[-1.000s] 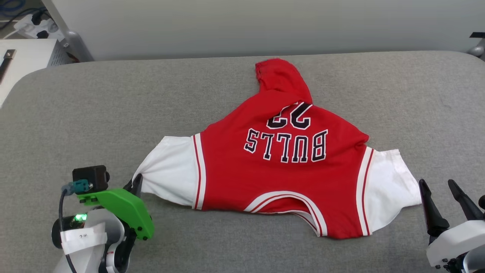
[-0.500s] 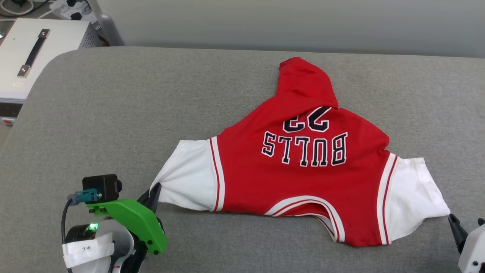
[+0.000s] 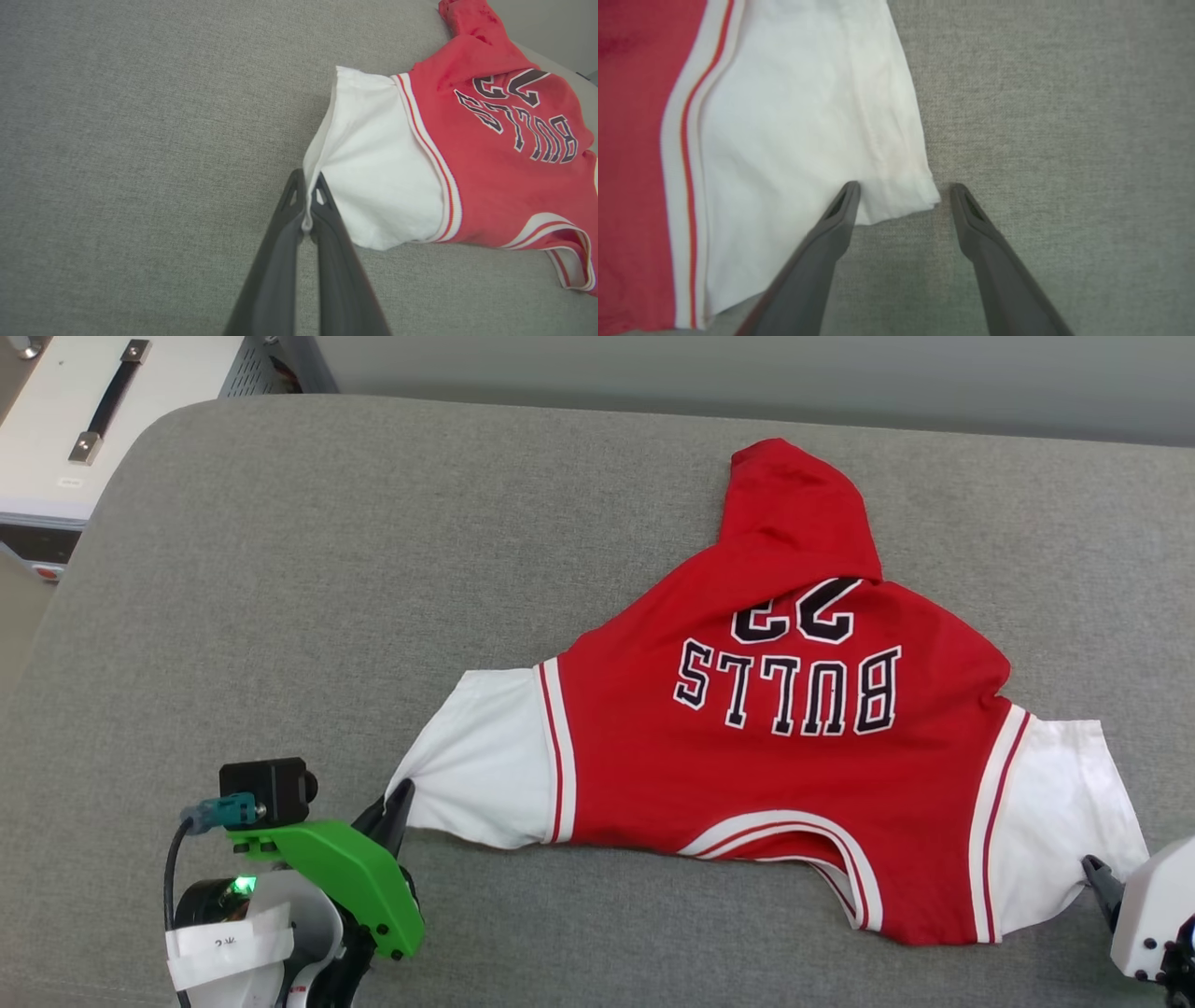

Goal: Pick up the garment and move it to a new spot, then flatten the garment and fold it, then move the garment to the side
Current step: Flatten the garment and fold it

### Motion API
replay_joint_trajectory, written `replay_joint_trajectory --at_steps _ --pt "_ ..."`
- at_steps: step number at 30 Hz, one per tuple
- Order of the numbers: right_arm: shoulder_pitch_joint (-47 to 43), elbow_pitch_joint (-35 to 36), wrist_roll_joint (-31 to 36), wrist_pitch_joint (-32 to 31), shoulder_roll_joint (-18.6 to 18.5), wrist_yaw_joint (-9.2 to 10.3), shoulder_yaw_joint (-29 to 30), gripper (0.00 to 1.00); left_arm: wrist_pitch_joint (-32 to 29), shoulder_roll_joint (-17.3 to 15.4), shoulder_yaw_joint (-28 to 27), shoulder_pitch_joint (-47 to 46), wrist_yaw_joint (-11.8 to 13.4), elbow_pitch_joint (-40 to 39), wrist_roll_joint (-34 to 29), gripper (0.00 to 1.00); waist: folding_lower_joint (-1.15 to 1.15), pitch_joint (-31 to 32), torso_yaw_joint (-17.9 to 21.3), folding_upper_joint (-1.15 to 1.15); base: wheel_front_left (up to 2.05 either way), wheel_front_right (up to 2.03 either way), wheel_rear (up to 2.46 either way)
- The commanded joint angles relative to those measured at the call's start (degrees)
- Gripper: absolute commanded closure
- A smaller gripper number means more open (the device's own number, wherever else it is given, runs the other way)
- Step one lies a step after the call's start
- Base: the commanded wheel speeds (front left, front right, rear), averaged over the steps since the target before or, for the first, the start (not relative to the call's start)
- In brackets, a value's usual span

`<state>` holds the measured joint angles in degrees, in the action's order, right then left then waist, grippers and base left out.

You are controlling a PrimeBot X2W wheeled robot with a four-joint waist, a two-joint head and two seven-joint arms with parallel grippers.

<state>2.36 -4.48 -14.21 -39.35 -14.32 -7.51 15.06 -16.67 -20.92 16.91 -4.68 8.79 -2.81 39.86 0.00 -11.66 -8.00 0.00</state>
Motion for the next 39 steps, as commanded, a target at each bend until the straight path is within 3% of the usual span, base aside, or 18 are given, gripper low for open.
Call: replay_joint_trajectory --at_steps 1,8,9,11,22,28,29,39 --pt "0.7 -0.9 0.7 -0.5 0.4 0.02 -0.1 0.0 0.2 0.0 0.0 -1.2 -0.3 -0.1 0.0 1.0 0.0 -0.7 -0.5 0.0 0.0 0.0 0.0" --pt "0.6 -3.4 -0.1 -1.5 1.2 0.02 -1.3 0.02 0.3 -0.1 0.1 -1.8 -0.7 0.5 0.2 1.0 0.0 -1.5 -0.7 0.0 0.0 0.0 0.0" --pt "0.6 -3.8 -0.4 -1.8 1.2 0.02 -1.5 0.58 0.3 -0.2 0.1 -1.9 -0.7 0.6 0.2 1.0 0.0 -1.5 -0.7 0.0 0.0 0.0 0.0" --pt "0.5 -4.3 -0.8 -1.9 1.1 0.02 -1.9 1.0 0.4 -0.3 0.1 -2.0 -0.7 1.0 0.2 1.0 0.0 -1.3 -0.5 0.0 0.0 0.0 0.0" --pt "0.1 -0.9 -1.6 2.4 -1.3 0.02 -0.7 1.0 1.0 -1.0 0.2 -0.9 -1.6 2.6 0.7 1.0 0.0 4.2 1.4 0.0 0.0 0.0 0.0" --pt "-0.1 3.6 -4.0 3.1 -4.4 0.02 -0.4 1.0 0.8 -2.4 -0.3 0.0 -1.8 1.6 0.9 1.0 0.0 8.2 2.8 0.0 0.0 0.0 0.0" --pt "0.3 6.0 -5.4 2.7 -6.3 0.02 -0.2 1.0 0.3 -3.6 -0.7 0.2 -1.8 0.1 0.9 1.0 0.0 9.9 3.6 0.0 0.0 0.0 0.0" --pt "6.1 12.8 -10.2 1.6 -12.2 0.02 0.2 1.0 -2.1 -6.8 -2.8 -3.2 -2.2 -7.6 1.7 1.0 0.0 13.5 5.5 0.0 0.0 0.0 0.0"
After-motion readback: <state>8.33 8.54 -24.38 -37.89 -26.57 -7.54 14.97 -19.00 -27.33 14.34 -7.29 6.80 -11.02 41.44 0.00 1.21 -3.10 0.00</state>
